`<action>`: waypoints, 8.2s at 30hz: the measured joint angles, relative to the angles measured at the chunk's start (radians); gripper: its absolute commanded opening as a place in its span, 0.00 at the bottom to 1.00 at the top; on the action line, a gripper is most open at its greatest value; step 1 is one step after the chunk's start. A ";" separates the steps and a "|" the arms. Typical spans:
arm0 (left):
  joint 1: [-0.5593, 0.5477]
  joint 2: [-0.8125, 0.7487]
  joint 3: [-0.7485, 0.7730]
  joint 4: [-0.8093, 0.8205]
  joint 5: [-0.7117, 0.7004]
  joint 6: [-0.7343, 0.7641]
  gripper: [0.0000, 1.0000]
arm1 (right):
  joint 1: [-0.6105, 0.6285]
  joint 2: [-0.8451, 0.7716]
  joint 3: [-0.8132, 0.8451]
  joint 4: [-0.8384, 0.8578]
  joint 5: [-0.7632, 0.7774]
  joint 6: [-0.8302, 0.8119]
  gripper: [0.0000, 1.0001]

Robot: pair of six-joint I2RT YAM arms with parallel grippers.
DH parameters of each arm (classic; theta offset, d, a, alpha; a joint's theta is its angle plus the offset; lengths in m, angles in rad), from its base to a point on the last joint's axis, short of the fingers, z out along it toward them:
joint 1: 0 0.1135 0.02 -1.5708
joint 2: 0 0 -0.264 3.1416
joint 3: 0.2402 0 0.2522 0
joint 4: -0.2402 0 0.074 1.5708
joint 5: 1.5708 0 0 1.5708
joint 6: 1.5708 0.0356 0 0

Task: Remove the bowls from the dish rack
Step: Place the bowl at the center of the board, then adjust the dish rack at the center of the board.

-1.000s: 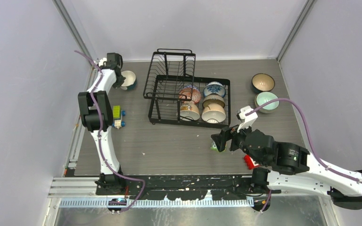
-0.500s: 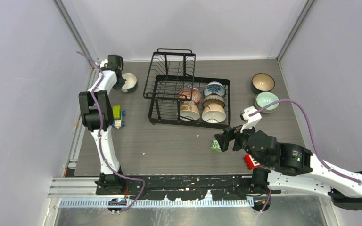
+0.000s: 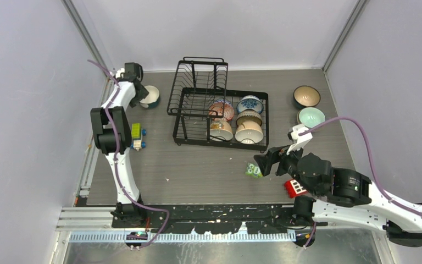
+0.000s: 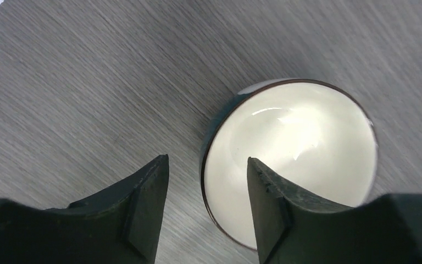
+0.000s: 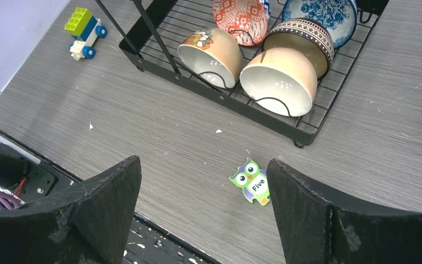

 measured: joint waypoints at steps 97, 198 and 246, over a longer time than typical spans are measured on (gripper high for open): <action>-0.653 -1.445 -1.345 0.655 0.119 0.146 0.75 | -0.937 0.761 -0.113 0.314 -0.365 0.300 0.01; -1.038 -0.979 -0.908 -0.054 -0.282 -0.595 1.00 | -0.779 0.322 -0.066 -0.043 -0.254 0.201 0.73; -1.072 -0.336 -0.496 -0.010 -0.205 -0.970 0.54 | -0.780 0.168 -0.090 -0.065 -0.274 0.191 0.73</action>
